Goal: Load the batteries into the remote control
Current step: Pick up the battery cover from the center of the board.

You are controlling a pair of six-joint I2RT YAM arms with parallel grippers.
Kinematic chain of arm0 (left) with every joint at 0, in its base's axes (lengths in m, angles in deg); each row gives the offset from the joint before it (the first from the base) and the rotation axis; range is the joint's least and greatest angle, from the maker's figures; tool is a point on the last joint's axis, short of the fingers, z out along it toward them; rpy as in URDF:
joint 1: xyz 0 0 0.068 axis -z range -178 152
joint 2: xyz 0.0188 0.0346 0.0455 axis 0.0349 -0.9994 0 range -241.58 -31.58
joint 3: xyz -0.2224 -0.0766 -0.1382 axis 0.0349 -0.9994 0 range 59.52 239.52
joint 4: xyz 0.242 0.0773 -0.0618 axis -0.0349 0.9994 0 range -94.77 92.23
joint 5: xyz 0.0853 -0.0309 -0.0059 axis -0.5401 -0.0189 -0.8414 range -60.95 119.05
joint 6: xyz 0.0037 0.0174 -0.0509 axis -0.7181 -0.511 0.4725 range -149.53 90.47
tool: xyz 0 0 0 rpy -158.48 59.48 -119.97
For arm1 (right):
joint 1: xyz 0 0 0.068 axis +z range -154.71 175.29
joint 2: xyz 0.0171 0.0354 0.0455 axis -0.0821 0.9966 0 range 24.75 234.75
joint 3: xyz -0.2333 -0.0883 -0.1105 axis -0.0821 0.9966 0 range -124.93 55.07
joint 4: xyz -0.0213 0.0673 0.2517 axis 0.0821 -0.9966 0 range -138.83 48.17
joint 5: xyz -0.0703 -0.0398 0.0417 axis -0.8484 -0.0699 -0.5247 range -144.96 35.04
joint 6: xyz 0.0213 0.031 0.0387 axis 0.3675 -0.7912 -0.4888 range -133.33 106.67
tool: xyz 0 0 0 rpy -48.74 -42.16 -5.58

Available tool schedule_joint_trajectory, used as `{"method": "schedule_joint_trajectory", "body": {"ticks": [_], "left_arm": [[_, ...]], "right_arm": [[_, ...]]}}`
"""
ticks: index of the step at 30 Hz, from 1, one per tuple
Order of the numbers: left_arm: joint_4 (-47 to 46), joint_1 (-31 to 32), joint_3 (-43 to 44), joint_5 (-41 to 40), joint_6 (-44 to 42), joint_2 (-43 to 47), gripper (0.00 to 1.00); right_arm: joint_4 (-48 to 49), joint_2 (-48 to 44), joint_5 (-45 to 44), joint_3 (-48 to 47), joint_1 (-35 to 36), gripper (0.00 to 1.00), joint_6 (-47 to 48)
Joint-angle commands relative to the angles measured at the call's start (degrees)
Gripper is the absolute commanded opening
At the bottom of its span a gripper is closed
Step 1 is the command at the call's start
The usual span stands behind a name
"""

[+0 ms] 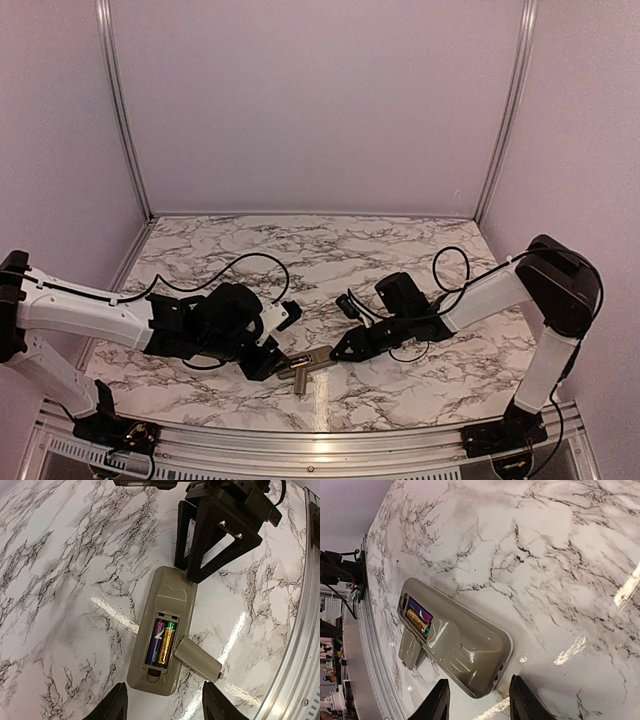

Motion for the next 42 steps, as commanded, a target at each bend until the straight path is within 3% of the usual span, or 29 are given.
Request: {"method": "schedule_joint_trajectory", "body": {"ticks": [1, 6, 10, 19, 29, 42], "left_arm": [[-3.01, 5.37, -4.36, -8.73, 10.36, 6.51, 0.55], [-6.32, 11.70, -7.07, -13.29, 21.51, 5.89, 0.57], [-14.97, 12.74, -9.52, -10.15, 26.83, 3.07, 0.53], [-20.76, 13.18, -10.17, -10.02, 34.09, -2.10, 0.42], [-22.79, 12.15, -11.64, -7.45, 40.22, -4.63, 0.34], [-26.17, 9.18, -12.49, -5.89, 41.31, -8.19, 0.33]], "right_arm": [[-4.41, -2.33, -2.72, -1.40, 0.53, 0.42, 1.62], [-7.63, -5.60, -5.29, -1.29, 0.19, 0.52, 3.46], [-9.64, -8.98, -5.72, -1.36, 0.18, 0.50, 5.28], [-11.44, -12.50, -5.12, -1.53, 0.18, 0.47, 6.06], [-11.79, -12.62, -5.02, -1.84, 0.18, 0.46, 6.20], [-11.87, -12.80, -4.97, -1.88, 0.17, 0.45, 6.08]]}}
